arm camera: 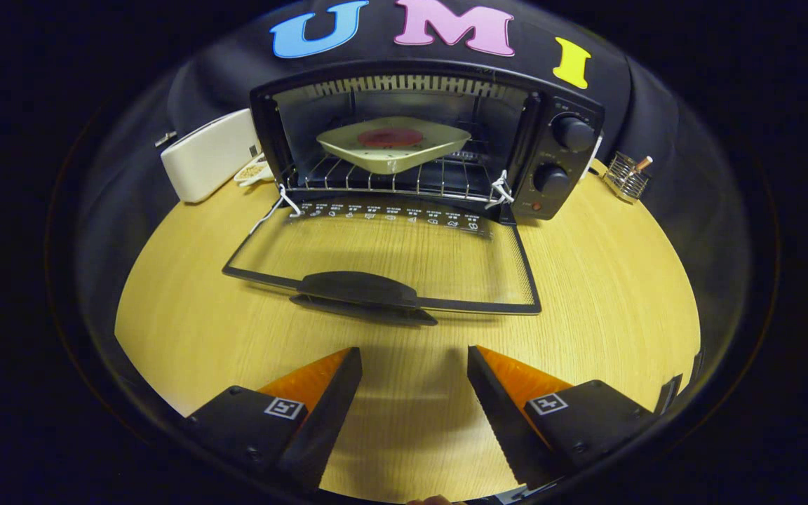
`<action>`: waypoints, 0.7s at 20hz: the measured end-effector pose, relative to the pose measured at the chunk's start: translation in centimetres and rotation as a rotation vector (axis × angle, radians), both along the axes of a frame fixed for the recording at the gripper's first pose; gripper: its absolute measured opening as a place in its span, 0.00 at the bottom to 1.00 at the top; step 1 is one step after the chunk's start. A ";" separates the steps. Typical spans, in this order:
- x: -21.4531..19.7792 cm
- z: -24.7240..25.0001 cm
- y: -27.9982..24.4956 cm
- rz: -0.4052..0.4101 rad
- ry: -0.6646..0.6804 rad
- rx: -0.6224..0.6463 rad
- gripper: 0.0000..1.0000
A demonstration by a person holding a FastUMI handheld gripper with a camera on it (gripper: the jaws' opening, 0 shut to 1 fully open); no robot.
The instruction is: Open the toaster oven, put the food inside, and close the toaster oven door.
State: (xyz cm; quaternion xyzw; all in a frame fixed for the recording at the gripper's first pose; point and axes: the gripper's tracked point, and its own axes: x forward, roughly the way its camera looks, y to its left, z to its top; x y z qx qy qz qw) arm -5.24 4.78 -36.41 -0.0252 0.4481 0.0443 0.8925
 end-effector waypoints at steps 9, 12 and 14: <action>3.0 -0.2 1.2 -0.015 0.005 0.025 0.99; 3.0 0.1 0.9 -0.030 0.006 0.055 0.99; 3.1 1.2 0.9 0.001 -0.021 0.046 0.99</action>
